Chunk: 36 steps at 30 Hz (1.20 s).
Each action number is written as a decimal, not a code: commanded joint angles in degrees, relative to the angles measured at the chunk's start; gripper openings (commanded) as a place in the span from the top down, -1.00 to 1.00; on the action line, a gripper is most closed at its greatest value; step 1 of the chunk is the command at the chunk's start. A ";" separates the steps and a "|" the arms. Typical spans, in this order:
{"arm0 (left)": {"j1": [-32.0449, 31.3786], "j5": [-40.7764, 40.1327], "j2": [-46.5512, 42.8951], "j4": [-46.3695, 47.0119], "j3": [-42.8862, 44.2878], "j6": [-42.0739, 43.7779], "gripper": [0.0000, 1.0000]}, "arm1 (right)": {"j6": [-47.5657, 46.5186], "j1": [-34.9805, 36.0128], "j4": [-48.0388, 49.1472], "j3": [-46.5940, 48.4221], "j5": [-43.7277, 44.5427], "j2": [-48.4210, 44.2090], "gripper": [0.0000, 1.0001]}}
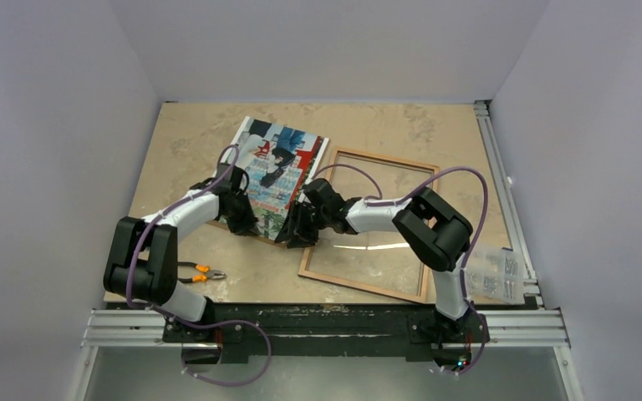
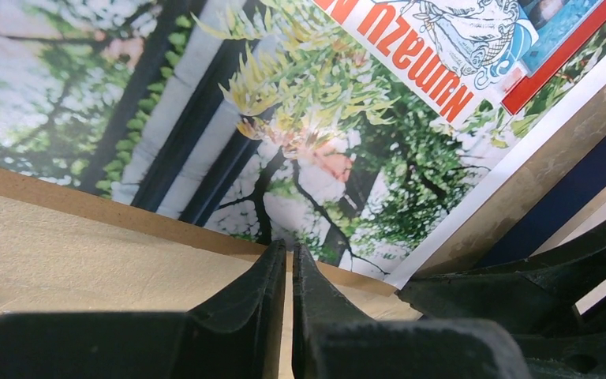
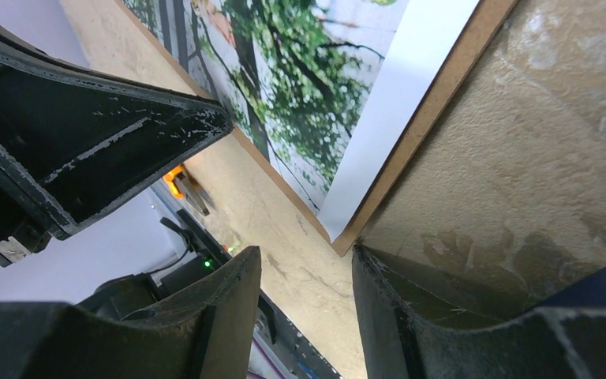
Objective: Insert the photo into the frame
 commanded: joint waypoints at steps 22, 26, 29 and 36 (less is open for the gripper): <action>-1.13 -1.55 0.84 -0.53 2.33 1.65 0.95 | 2.13 -2.46 4.27 -1.29 3.84 -2.44 0.10; -1.22 -1.57 0.83 -0.52 2.33 1.79 0.95 | 3.09 -2.83 6.53 -2.38 3.59 -0.94 0.10; -1.19 -1.57 0.83 -0.44 2.33 1.88 0.95 | 3.52 -2.95 7.41 -2.92 3.51 -0.26 0.10; -1.39 -1.72 0.93 -0.39 2.41 2.00 0.96 | 4.55 -3.40 9.82 -4.12 2.58 -0.31 0.10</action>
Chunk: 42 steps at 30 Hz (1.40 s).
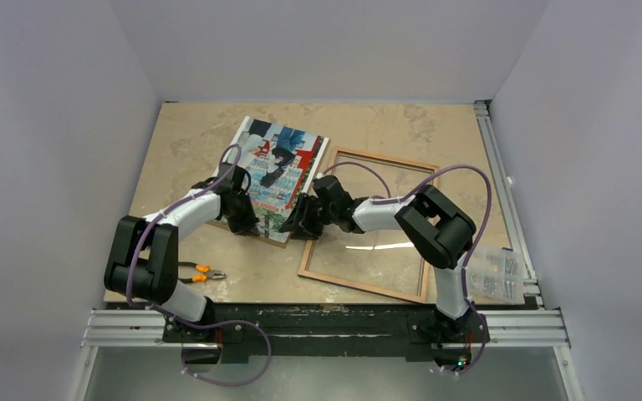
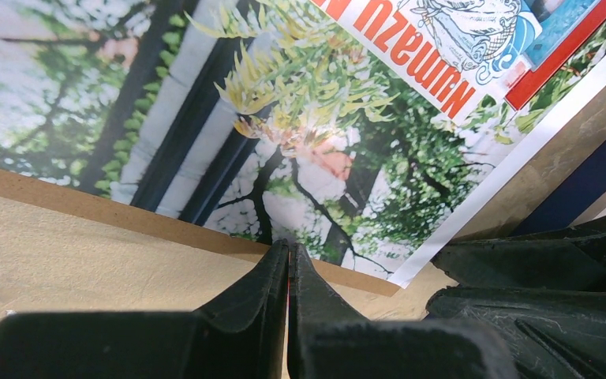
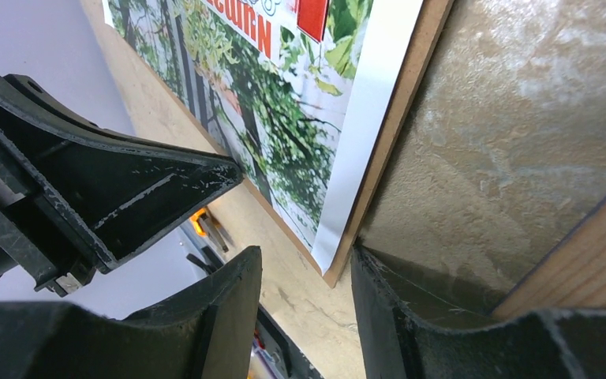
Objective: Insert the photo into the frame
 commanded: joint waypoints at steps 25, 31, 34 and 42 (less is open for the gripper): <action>-0.83 -1.26 0.72 0.06 2.11 1.66 0.98 | 2.22 -0.16 5.08 -0.48 -0.92 0.41 0.11; -0.83 -1.23 0.75 0.07 2.11 1.76 0.99 | 3.07 -0.21 6.36 -0.64 -1.44 1.58 0.11; -0.92 -1.26 0.73 0.11 2.11 1.76 0.99 | 3.57 -0.19 7.13 -0.92 -1.83 1.54 0.12; -0.99 -1.37 1.01 -0.03 2.38 2.00 1.00 | 4.31 0.17 7.18 -2.01 -1.46 -2.03 0.12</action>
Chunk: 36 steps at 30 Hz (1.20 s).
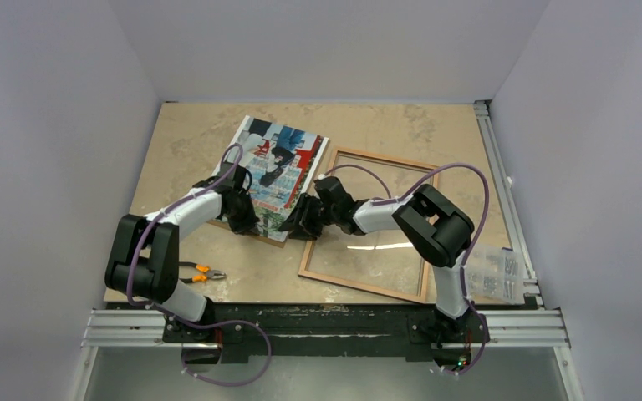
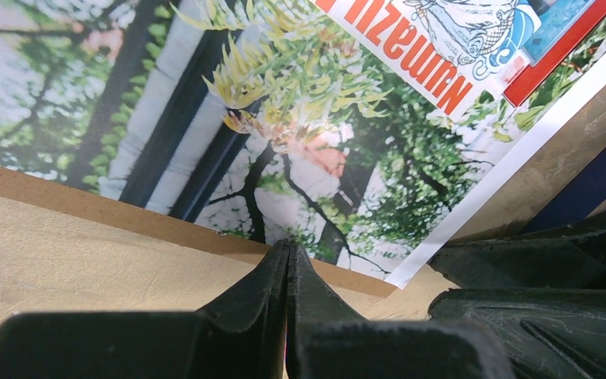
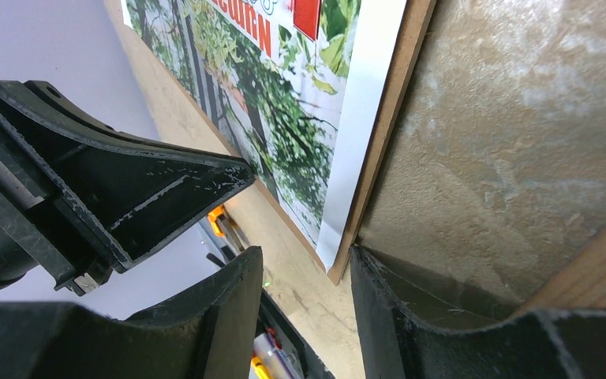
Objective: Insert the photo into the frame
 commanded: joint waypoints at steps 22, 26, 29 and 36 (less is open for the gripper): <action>-2.01 2.23 3.81 1.96 0.97 0.84 1.00 | 2.44 2.53 2.45 -3.52 3.10 -3.85 0.13; -2.90 3.79 4.81 3.12 1.11 0.06 1.00 | 1.25 1.49 0.81 -3.83 5.66 -4.61 0.13; -3.70 4.17 5.37 3.44 1.36 -0.22 1.00 | 0.04 0.54 -0.38 -3.85 7.44 -4.92 0.14; -4.98 4.78 6.65 4.39 1.35 -0.59 1.00 | -2.03 -0.28 -2.47 -2.06 9.35 -2.94 0.55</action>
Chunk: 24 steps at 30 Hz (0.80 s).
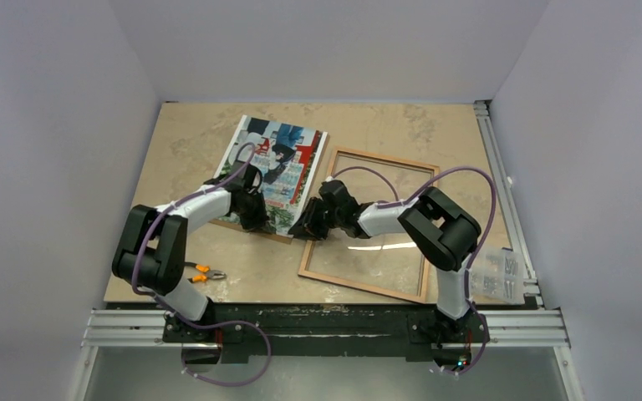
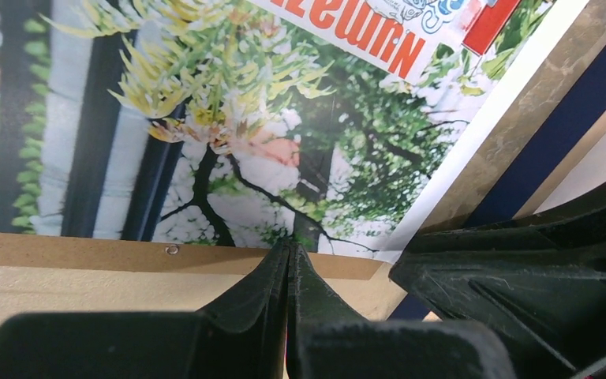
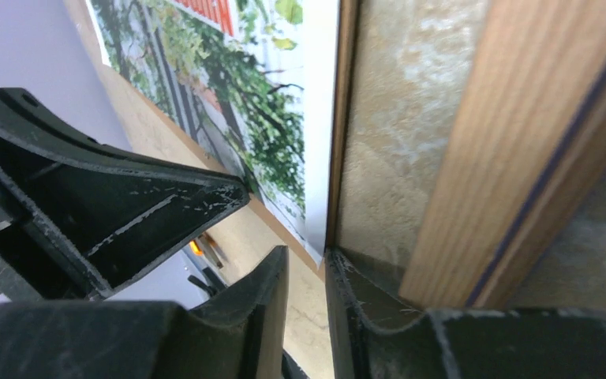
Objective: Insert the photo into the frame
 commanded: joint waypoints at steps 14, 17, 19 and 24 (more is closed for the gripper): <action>-1.56 4.13 -4.80 6.96 -3.48 -1.04 0.45 | -5.34 -1.26 -4.79 1.75 4.47 -3.99 1.00; -1.48 5.80 -8.86 9.59 -4.68 -2.02 0.01 | -6.09 -1.78 -5.64 1.27 4.09 -6.92 1.00; -1.53 6.42 -11.06 10.88 -5.20 -2.47 -0.13 | -6.88 -2.01 -6.70 1.22 3.94 -8.63 1.00; -1.50 6.75 -15.24 13.65 -7.00 -3.23 -0.24 | -8.89 -2.57 -10.21 1.57 3.38 -11.55 1.00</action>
